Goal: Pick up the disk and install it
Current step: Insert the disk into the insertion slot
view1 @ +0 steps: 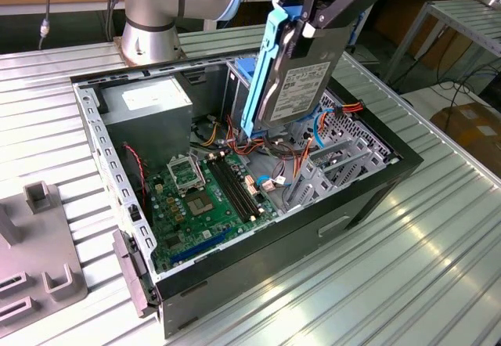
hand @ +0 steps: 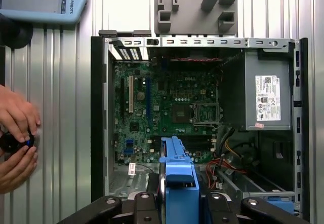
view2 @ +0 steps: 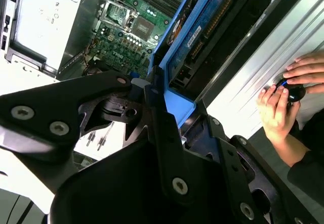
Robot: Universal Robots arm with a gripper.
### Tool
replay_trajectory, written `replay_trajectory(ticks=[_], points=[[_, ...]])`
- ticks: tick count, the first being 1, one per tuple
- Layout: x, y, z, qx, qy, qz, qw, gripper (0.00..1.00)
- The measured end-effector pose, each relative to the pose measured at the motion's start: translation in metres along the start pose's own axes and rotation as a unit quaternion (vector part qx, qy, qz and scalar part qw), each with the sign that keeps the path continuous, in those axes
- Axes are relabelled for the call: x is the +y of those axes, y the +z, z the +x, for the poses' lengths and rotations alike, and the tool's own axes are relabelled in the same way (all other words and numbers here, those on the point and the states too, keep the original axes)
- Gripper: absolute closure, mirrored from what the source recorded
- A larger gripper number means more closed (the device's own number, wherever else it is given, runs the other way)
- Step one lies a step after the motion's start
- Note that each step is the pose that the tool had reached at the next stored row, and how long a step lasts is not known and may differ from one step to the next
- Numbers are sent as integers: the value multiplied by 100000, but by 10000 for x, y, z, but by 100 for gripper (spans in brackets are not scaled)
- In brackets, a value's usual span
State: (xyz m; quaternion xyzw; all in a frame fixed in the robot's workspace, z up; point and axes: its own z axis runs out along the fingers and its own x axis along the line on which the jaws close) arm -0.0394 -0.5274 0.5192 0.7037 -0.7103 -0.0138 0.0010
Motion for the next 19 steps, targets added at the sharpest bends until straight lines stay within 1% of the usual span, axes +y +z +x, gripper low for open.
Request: replay_trajectory(ticks=[12,14,15,16,19], points=[[-4,0,5,3,-12,2,100000,63],[-4,1,32,-1,-13,4,100000,63],[-5,1,77,8,-7,4,100000,63],[-8,1,108,20,0,2,100000,63],[-31,5,154,59,20,4,100000,63]])
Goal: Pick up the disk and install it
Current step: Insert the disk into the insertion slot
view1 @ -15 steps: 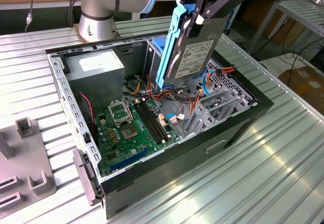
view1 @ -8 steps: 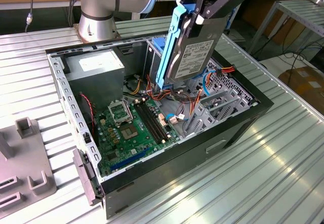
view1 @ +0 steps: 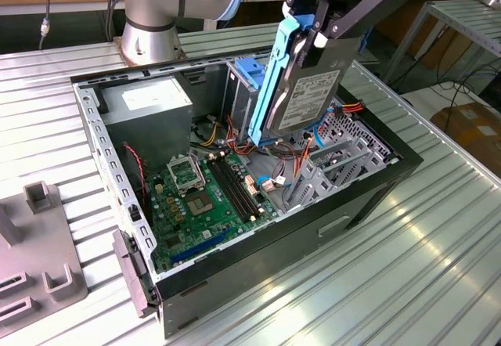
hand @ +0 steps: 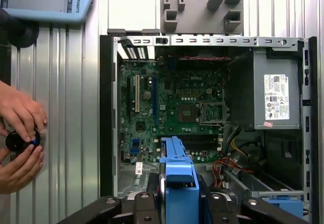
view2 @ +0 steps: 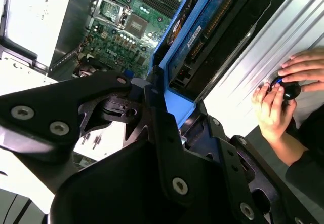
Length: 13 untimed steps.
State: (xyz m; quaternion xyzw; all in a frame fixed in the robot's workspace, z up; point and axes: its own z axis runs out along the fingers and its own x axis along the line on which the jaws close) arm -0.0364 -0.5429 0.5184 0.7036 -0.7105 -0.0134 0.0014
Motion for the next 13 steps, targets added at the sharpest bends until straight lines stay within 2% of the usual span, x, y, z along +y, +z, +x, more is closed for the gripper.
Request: replay_trajectory(ticks=[8,13], points=[[-160,15,38,187,28,0,100000,63],[-278,24,57,467,53,4,99999,63]])
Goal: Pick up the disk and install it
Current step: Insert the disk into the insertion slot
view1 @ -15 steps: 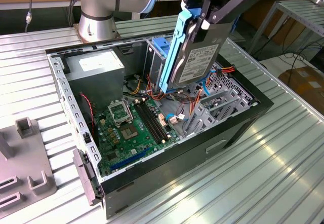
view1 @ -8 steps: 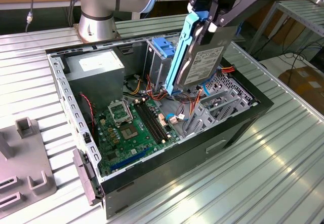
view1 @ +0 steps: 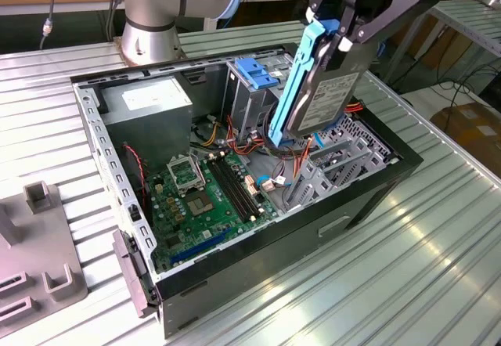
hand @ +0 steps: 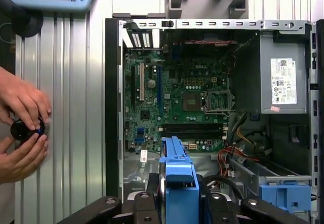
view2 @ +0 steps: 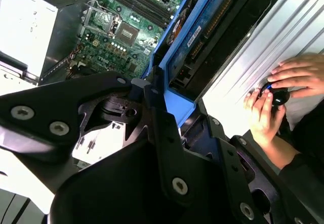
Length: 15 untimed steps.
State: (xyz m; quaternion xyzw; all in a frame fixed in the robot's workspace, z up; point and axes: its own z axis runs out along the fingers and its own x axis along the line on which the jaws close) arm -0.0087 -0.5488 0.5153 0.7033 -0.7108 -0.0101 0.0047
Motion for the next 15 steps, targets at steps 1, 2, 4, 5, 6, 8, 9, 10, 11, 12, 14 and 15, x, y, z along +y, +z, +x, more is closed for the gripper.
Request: replay_trajectory(ticks=[1,2,4,5,6,8,9,10,11,12,14,15], points=[[-16,2,3,37,3,2,100000,63],[-31,3,6,65,4,3,100000,63],[-66,6,13,135,14,5,100000,63],[-87,7,17,181,12,4,100000,63],[-111,9,23,252,18,3,100000,63],[-139,14,40,467,24,4,99999,63],[-145,15,52,508,26,4,99999,63],[-148,17,65,524,28,7,99999,63],[-151,18,81,552,29,7,99998,63],[-154,19,95,579,28,9,99998,63],[-163,22,149,654,31,10,99998,63],[-168,24,179,675,32,6,99998,63]])
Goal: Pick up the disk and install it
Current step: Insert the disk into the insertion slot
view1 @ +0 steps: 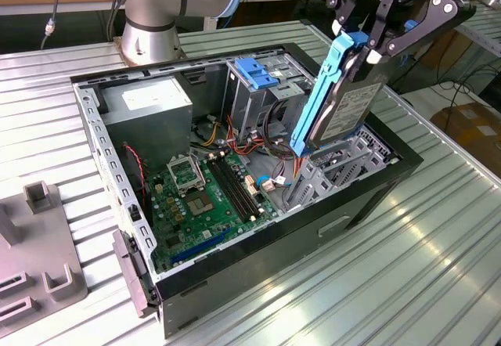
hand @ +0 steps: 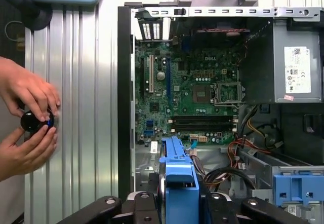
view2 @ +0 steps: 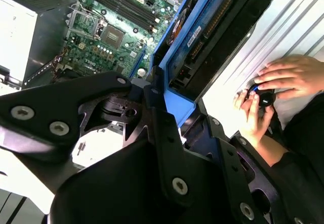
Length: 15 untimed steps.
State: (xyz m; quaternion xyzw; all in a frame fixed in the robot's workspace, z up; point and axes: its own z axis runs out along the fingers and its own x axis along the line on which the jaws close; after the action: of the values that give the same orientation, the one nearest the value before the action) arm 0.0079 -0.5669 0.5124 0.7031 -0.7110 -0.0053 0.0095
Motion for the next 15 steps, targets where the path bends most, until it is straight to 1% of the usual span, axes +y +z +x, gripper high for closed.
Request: replay_trajectory(ticks=[4,6,8,10,11,15], points=[[-24,10,49,8,2,3,100000,63],[-51,17,58,7,0,4,100000,63],[-110,21,57,27,2,2,100000,63],[-191,32,57,14,7,3,100000,63],[-255,41,57,13,-2,5,100000,63],[-408,85,55,26,2,1,100000,63]])
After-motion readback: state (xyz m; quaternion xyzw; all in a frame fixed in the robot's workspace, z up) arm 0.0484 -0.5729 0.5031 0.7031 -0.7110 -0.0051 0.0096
